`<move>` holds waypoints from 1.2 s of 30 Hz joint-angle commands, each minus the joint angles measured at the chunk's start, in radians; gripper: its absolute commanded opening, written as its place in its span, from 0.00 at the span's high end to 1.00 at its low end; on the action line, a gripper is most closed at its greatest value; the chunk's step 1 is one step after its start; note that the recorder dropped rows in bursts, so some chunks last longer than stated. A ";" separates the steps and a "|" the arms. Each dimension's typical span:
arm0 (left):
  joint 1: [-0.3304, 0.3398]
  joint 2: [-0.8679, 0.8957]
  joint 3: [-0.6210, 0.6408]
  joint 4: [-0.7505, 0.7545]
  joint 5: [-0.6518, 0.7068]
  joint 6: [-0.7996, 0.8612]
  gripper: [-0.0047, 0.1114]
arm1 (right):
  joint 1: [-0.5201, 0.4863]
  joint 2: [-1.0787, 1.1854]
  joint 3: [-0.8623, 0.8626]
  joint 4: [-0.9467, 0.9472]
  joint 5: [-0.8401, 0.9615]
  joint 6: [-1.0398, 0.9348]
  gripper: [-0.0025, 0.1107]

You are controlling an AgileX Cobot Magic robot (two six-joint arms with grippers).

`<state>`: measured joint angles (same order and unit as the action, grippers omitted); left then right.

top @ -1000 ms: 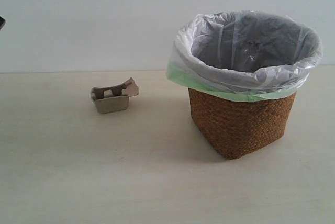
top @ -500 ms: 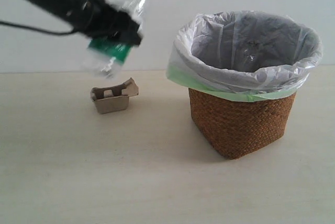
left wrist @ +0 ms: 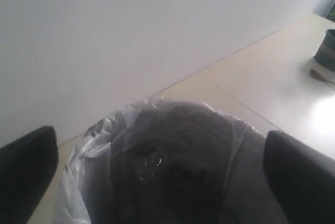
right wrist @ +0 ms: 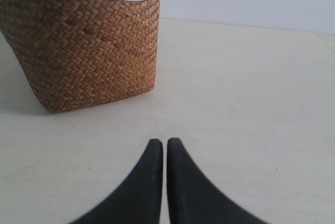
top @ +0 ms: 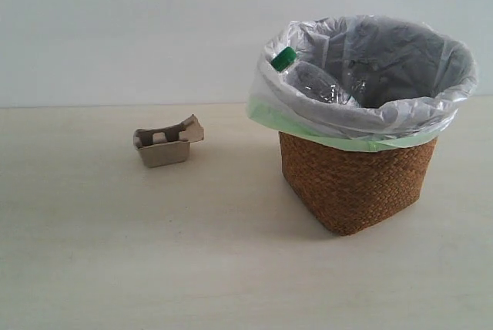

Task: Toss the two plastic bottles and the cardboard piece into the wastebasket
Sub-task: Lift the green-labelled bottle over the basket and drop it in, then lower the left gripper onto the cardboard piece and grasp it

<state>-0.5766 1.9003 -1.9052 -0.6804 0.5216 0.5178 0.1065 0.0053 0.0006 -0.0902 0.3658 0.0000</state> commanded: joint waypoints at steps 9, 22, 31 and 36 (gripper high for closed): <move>0.036 -0.069 -0.008 0.742 0.177 -0.541 0.22 | -0.005 -0.005 -0.001 -0.001 -0.004 0.000 0.98; 0.195 0.051 -0.003 0.766 0.491 -0.564 0.25 | -0.005 -0.005 -0.001 -0.001 -0.004 0.000 0.98; 0.195 0.199 -0.003 0.721 0.577 -0.050 0.25 | -0.005 -0.005 -0.001 -0.001 -0.004 0.000 0.98; 0.195 0.276 -0.003 0.721 0.517 0.076 0.25 | -0.005 -0.005 -0.001 -0.001 -0.004 0.000 0.98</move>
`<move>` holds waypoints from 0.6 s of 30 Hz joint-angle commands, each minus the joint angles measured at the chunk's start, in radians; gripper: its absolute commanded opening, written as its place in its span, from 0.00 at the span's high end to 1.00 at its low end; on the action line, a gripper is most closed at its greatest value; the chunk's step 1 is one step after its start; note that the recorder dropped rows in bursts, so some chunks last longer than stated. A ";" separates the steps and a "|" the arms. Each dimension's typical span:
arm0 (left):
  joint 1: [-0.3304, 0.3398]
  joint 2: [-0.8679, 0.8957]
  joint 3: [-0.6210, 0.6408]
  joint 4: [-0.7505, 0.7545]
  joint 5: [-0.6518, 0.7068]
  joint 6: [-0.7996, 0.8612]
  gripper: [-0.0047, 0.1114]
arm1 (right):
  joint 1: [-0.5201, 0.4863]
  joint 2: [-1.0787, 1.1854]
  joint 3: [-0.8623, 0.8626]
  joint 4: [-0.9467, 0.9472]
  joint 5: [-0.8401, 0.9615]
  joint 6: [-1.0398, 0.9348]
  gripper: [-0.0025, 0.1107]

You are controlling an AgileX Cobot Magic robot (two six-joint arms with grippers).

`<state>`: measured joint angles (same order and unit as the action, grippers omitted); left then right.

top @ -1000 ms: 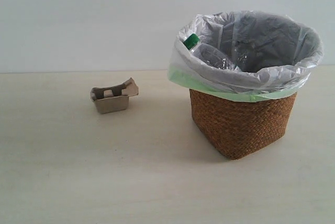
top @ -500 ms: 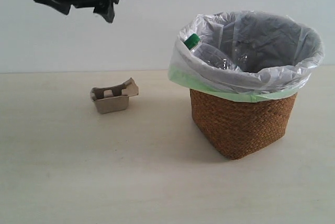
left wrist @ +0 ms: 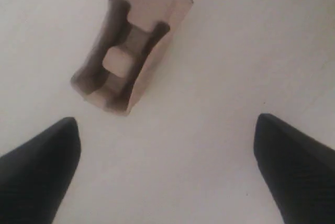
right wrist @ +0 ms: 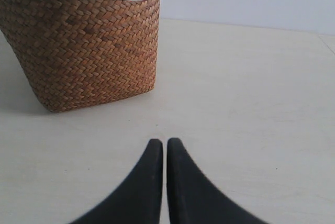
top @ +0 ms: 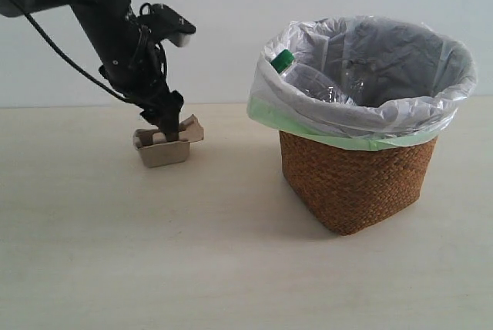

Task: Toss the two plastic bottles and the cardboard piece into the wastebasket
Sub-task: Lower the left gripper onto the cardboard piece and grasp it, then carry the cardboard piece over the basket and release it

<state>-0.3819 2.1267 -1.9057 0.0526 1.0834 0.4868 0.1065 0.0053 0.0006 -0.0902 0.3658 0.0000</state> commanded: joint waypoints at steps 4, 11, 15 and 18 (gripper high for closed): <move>0.002 0.153 -0.003 0.048 -0.099 0.219 0.25 | -0.005 -0.005 -0.001 -0.001 -0.004 0.000 0.98; 0.023 0.222 -0.003 0.083 -0.258 0.216 0.25 | -0.005 -0.005 -0.001 -0.001 -0.004 0.000 0.98; 0.055 0.271 -0.003 0.012 -0.268 0.231 0.28 | -0.005 -0.005 -0.001 -0.001 -0.004 0.000 0.98; 0.062 0.284 -0.003 0.011 -0.268 0.231 0.36 | -0.005 -0.005 -0.001 -0.001 -0.004 0.000 0.98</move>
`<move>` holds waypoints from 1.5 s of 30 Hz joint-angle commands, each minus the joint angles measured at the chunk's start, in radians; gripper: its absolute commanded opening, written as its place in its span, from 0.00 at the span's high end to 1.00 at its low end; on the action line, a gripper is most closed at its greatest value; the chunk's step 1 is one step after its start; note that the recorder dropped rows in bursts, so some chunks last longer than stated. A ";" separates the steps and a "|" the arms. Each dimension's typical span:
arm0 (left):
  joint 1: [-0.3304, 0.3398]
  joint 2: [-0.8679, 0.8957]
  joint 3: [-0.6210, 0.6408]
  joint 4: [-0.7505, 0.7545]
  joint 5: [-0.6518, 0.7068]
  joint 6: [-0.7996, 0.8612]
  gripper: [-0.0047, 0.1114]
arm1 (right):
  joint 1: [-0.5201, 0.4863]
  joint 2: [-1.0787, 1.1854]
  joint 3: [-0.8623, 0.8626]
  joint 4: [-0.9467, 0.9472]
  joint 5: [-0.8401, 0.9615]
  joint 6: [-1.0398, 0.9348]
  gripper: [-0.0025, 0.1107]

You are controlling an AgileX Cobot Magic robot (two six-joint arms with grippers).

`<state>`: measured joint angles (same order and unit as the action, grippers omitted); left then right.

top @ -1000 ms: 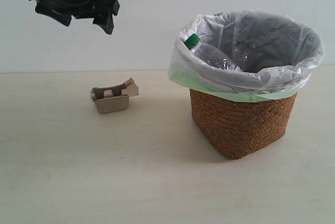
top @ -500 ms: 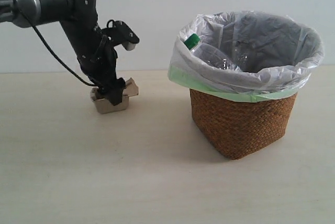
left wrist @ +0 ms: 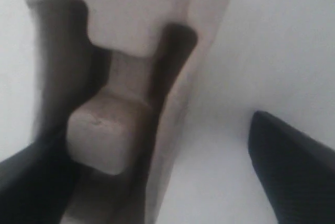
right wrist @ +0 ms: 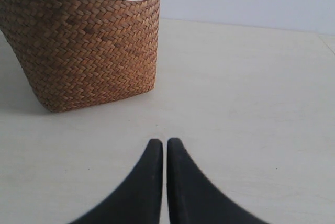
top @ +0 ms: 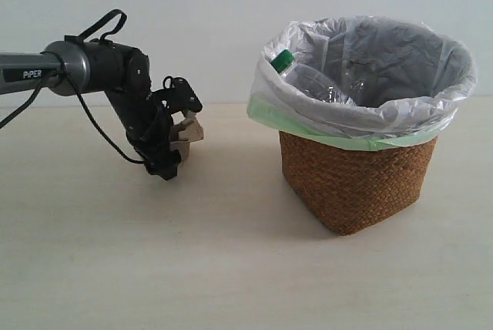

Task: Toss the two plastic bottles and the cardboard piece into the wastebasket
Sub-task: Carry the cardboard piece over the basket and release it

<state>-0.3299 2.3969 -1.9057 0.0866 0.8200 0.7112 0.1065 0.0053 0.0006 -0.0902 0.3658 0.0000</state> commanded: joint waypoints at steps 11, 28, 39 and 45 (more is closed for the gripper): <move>0.078 -0.114 -0.003 0.065 -0.018 -0.368 0.93 | -0.005 -0.005 -0.001 0.001 -0.004 0.000 0.98; 0.134 -0.451 -0.003 0.631 0.401 -0.944 0.93 | -0.005 -0.005 -0.001 0.001 -0.004 0.000 0.98; 0.037 -0.424 0.040 -0.752 0.158 -0.194 0.93 | -0.005 -0.005 -0.001 0.001 -0.004 0.000 0.98; -0.157 -0.408 -0.145 -1.193 -0.062 0.021 0.43 | -0.005 -0.005 -0.001 0.001 -0.004 0.000 0.98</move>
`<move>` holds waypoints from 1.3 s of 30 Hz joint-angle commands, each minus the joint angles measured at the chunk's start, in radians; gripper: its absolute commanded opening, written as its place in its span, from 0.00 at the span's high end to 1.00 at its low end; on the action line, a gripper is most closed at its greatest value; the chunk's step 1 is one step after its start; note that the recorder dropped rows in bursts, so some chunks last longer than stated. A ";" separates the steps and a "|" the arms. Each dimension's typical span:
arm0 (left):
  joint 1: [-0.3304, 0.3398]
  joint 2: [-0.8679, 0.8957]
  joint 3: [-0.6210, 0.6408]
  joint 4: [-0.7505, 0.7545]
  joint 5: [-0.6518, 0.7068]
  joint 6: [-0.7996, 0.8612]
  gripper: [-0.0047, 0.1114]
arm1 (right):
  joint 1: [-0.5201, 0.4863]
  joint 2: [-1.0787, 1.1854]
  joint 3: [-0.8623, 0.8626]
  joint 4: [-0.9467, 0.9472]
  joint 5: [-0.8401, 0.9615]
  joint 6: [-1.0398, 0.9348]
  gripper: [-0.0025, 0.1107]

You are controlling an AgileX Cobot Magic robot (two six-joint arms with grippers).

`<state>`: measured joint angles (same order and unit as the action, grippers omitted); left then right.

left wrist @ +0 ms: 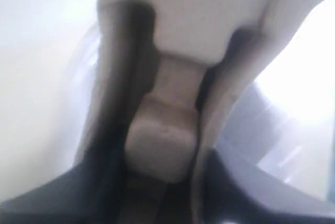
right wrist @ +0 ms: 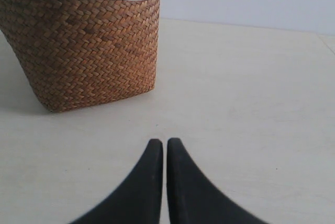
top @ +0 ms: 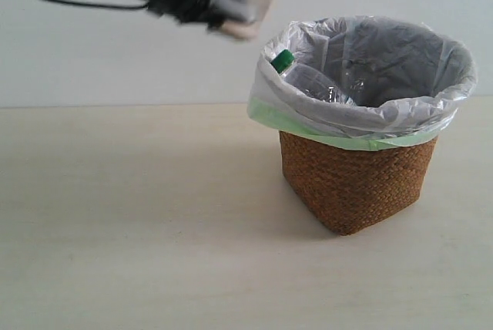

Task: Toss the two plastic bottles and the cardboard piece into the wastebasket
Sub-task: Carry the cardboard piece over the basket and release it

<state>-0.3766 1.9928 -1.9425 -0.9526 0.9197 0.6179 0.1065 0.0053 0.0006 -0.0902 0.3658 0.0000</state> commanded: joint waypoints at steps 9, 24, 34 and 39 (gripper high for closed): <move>-0.253 0.025 -0.136 0.348 -0.266 -0.166 0.07 | -0.005 -0.005 -0.001 0.001 -0.004 0.000 0.98; -0.203 -0.055 -0.136 0.438 -0.116 -0.185 0.36 | -0.005 -0.005 -0.001 -0.001 -0.004 0.000 0.98; -0.189 -0.066 -0.136 0.475 0.041 -0.139 0.91 | -0.005 -0.005 -0.001 -0.001 -0.004 0.000 0.98; -0.187 -0.089 -0.105 0.468 0.009 -0.132 0.91 | -0.005 -0.005 -0.001 -0.001 -0.004 0.000 0.98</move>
<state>-0.5685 1.9356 -2.0672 -0.4826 0.9483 0.4763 0.1058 0.0053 0.0006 -0.0902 0.3658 0.0000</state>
